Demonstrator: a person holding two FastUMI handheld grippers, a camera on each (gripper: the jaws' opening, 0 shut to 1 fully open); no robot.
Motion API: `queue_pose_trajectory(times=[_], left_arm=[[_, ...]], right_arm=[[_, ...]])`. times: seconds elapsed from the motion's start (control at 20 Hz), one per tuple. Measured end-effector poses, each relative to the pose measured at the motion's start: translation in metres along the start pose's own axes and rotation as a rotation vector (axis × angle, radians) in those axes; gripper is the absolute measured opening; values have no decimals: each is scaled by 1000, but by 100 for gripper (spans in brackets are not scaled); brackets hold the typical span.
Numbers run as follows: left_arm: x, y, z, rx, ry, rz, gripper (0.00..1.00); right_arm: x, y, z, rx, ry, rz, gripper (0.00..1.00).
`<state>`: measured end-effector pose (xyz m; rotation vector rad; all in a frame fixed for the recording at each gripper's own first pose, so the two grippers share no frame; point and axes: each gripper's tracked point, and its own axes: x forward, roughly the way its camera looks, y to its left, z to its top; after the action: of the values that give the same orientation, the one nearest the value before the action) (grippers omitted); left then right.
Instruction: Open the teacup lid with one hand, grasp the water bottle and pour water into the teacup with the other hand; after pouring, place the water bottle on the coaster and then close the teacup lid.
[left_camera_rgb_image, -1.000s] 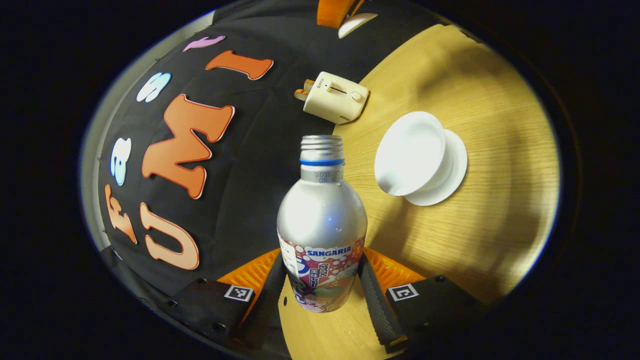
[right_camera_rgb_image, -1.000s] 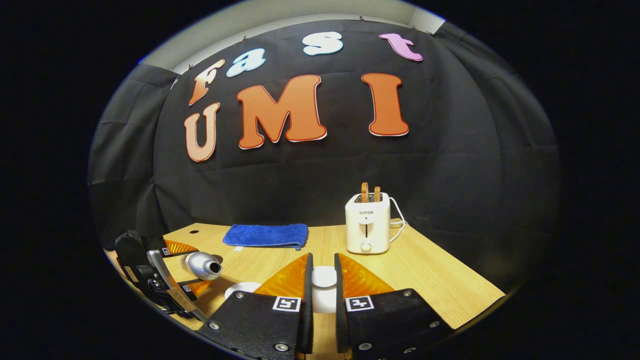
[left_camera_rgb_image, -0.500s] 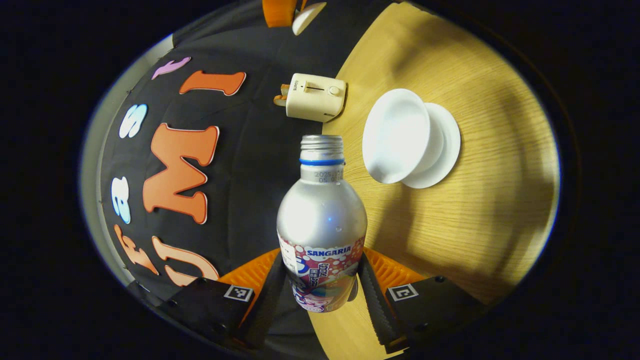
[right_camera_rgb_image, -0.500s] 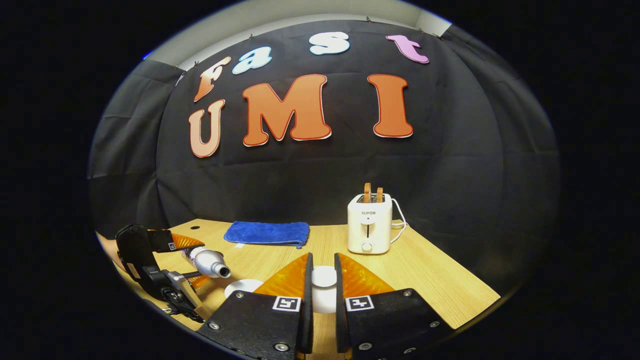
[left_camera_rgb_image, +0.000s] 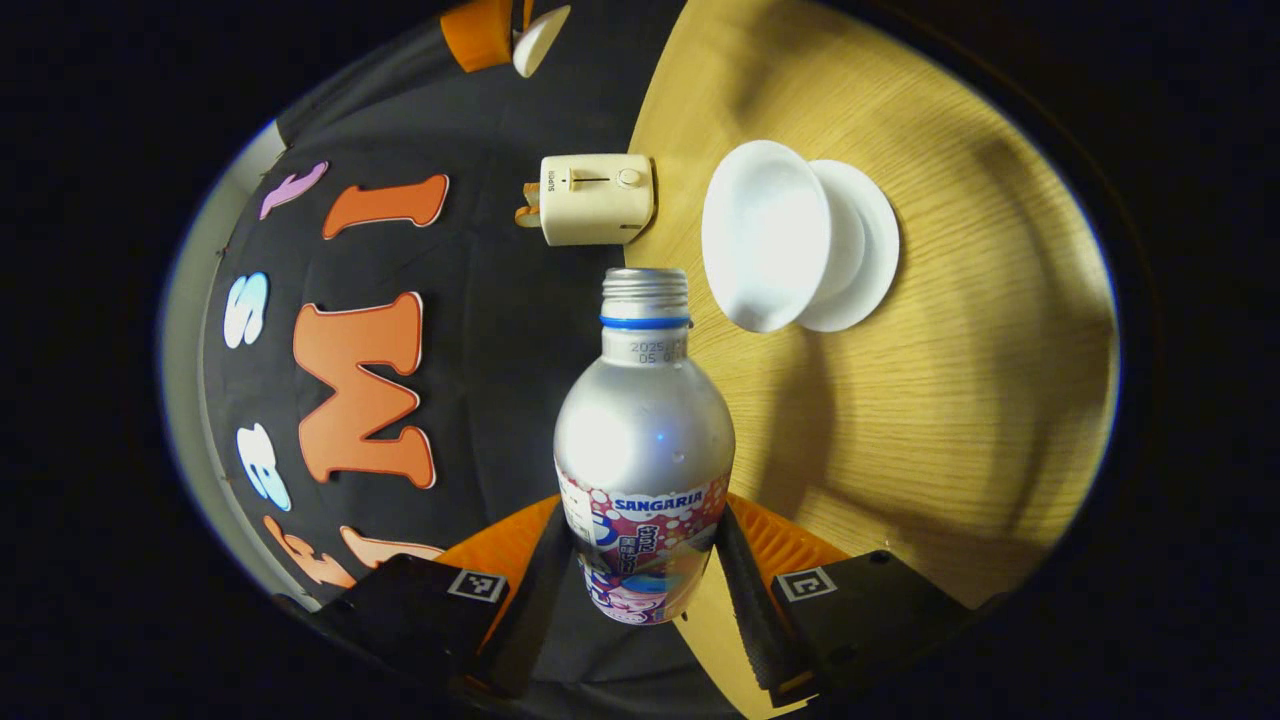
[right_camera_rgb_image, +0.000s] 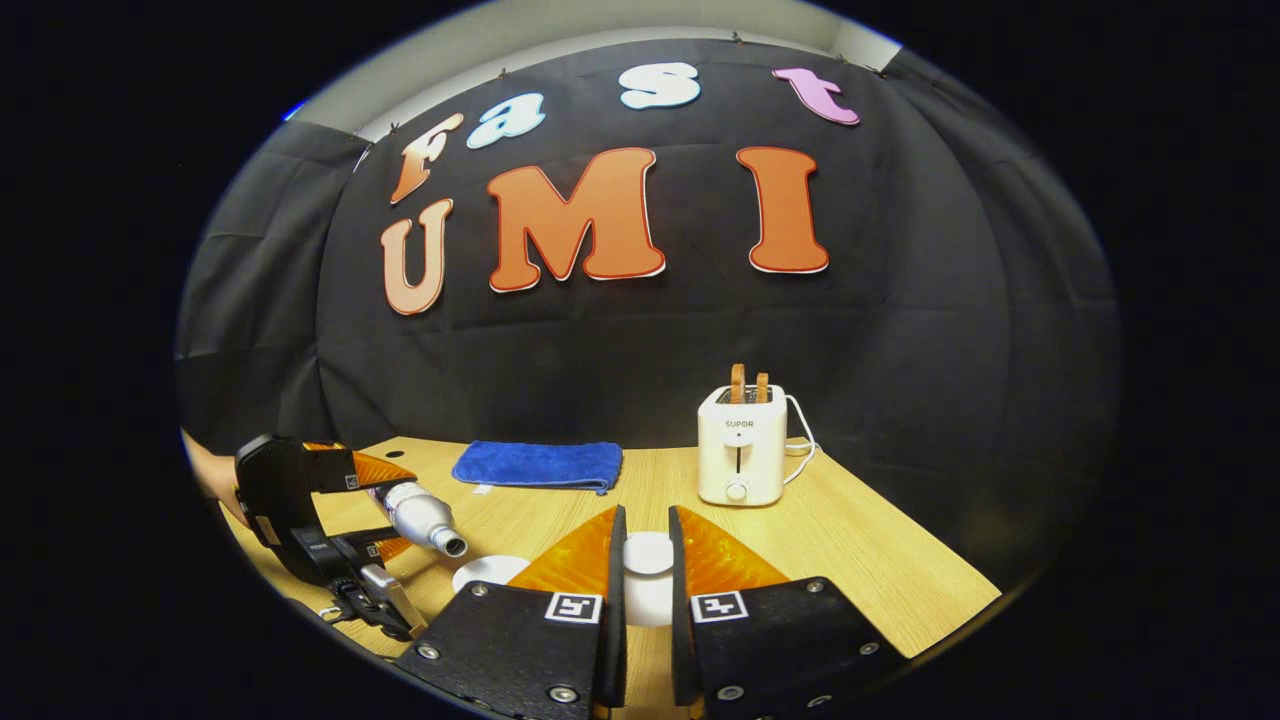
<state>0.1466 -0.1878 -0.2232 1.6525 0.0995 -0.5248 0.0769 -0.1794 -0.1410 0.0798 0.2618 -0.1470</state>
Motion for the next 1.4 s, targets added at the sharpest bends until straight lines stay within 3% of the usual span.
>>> queue_pose_trajectory(times=[0.8, 1.4], left_arm=[[8, 19, -6, 210, 16, -7, 83], [2, 47, -10, 261, 25, 24, 83]], right_arm=[[1, 4, -5, -10, 2, 20, 18], [2, 5, -2, 10, -8, 34, 18]])
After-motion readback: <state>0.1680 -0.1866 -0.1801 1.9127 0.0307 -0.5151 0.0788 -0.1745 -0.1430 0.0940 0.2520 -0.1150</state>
